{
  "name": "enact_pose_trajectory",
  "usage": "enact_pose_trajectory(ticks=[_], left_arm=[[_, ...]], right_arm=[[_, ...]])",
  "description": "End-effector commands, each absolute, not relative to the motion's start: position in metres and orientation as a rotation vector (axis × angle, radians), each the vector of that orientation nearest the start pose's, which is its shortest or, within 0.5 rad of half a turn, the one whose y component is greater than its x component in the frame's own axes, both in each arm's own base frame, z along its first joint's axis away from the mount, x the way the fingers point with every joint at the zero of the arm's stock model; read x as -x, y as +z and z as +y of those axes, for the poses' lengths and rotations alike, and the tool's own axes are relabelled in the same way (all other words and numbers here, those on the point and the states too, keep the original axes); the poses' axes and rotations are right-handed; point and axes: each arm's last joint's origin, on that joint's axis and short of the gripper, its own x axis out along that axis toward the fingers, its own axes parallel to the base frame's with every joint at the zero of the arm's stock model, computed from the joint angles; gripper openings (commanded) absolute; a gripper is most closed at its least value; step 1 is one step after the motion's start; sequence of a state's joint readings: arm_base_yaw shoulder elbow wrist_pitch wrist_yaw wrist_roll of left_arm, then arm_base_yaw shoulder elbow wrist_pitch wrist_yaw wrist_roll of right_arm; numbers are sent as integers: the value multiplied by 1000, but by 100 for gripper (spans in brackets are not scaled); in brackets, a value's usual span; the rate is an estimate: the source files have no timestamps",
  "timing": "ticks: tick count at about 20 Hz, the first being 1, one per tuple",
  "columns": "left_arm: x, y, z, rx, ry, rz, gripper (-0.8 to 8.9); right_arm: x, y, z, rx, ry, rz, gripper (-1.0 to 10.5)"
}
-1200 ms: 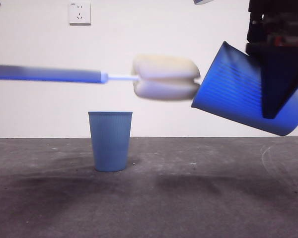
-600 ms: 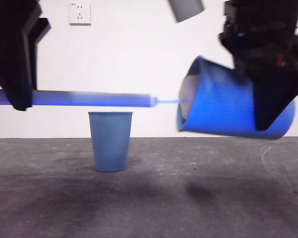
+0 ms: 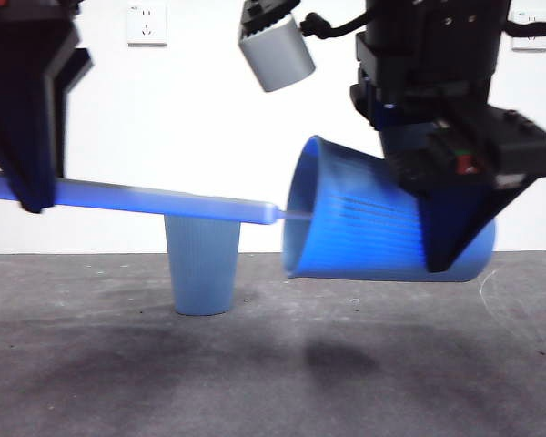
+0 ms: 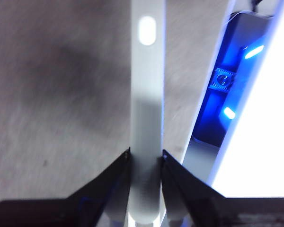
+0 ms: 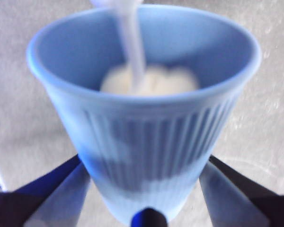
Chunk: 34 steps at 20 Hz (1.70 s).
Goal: Pick up the cup brush,pick up the cup,insert the brush into the cup,clean the cup,put the cup brush back,put the cup back to the fixed position on the table
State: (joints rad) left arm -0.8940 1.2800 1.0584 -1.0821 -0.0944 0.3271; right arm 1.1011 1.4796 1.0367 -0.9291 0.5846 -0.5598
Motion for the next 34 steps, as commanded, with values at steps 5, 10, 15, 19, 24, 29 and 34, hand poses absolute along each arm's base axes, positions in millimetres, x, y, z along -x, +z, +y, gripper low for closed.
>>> enact_pose_trajectory(ticks=[5,10,15,19,24,29,34], left_arm=[[-142,288,-135,-801,-752,1062,-8],[-132,299,-117,-777,-726,1053,-9],[-129,298,-117,-772,-771,1086,-9],[-128,298,-117,-770,-785,1087,-8],[-129,294,-133,-780,-875,1055,-8],[-141,272,-165,-835,-928,1078,-8],[-151,254,-193,-865,-974,1037,-9]], right_arm=[[-143,235,206,1477,638,896,-17],[-146,246,197,1422,612,862,-17],[-149,248,195,1423,576,855,-17],[-158,248,188,1396,541,879,-17],[-160,250,193,1386,567,834,-17],[-159,249,194,1375,595,832,-17],[-149,250,205,1373,659,781,-17]])
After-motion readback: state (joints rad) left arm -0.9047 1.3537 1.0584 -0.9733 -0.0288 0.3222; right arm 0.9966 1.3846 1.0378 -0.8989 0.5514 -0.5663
